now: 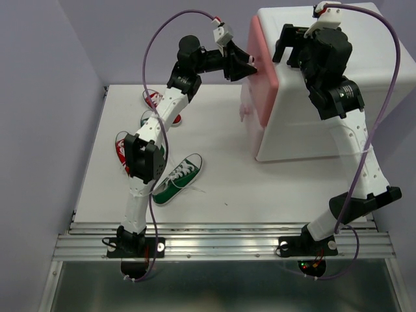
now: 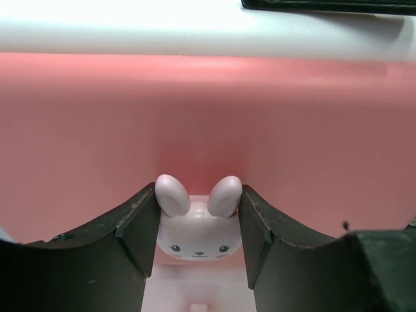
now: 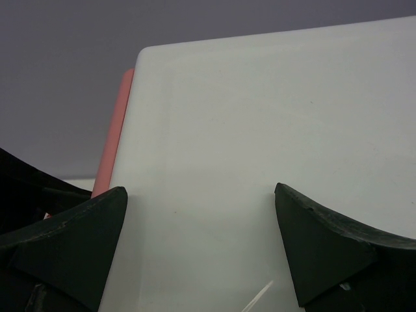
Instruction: Place and organize the shoes in the shoe cabinet
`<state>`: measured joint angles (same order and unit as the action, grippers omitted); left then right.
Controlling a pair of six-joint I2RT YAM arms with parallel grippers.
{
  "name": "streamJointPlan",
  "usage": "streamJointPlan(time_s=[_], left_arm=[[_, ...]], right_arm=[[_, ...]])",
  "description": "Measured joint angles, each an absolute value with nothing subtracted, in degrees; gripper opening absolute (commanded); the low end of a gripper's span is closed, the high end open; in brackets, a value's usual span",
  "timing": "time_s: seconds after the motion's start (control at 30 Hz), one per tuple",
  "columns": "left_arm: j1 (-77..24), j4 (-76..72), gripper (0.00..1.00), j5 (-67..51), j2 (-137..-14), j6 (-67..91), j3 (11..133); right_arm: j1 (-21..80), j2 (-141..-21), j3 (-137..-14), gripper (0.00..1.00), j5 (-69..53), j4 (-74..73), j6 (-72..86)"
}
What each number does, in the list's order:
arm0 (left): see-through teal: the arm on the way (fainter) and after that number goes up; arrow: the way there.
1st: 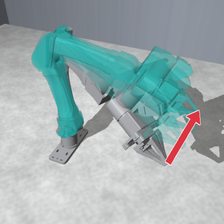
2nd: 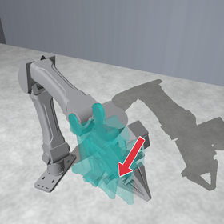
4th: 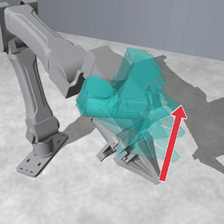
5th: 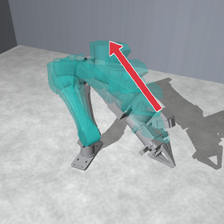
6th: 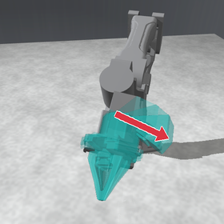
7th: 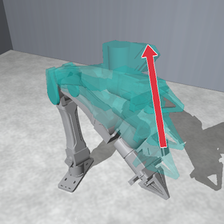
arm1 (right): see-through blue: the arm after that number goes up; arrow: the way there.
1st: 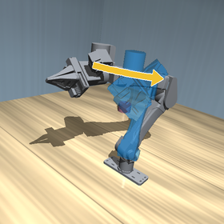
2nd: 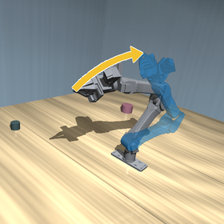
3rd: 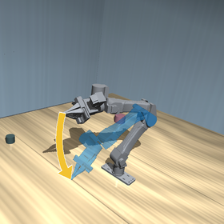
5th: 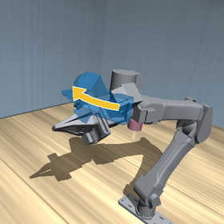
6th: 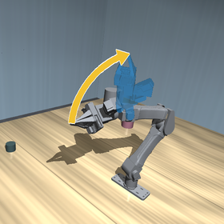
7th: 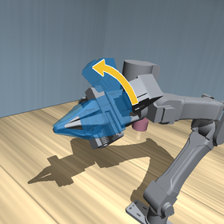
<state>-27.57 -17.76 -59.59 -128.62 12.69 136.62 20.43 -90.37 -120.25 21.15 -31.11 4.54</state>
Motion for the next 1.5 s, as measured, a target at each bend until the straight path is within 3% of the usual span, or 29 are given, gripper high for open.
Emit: streamJointPlan(time_s=[0.47,0.93,1.03,1.07,1.13,1.23,1.27,1.3,1.5], left_arm=[[-20.3,-12.8,0.00,-61.8,-118.3,11.0,125.4],[-8.1,14.9,0.00,-61.3,-105.8,-10.8,119.6],[-6.2,17.8,0.43,-61.9,-105.8,-13.0,119.6],[-5.8,18.3,0.67,-62.1,-105.8,-13.2,119.6],[-5.5,18.7,0.86,-61.4,-105.6,-12.9,119.6],[-5.3,18.9,0.86,-59.0,-105.5,-11.4,119.6],[-5.2,19.2,0.96,-58.4,-105.5,-11.0,119.6],[-5.1,19.5,0.98,-57.9,-105.5,-10.7,119.6],[-4.8,20.6,0.99,-48.8,-100.8,-4.7,114.5]], right_arm=[[20.4,-89.8,-119.1,1.00,21.3,-30.0,4.1],[20.7,-88.2,-117.5,1.00,22.6,-30.0,3.8],[20.7,-88.1,-117.4,1.00,22.6,-30.0,3.8],[20.7,-88.1,-117.4,1.00,22.6,-30.0,3.8],[20.7,-88.1,-117.4,1.00,22.6,-30.0,3.8],[20.7,-88.2,-117.4,1.00,22.5,-30.0,3.8],[20.7,-88.3,-117.6,1.00,22.5,-30.1,3.8],[20.7,-88.4,-117.9,1.00,22.6,-30.2,3.8],[20.7,-89.0,-119.2,1.00,22.5,-31.5,4.1]])
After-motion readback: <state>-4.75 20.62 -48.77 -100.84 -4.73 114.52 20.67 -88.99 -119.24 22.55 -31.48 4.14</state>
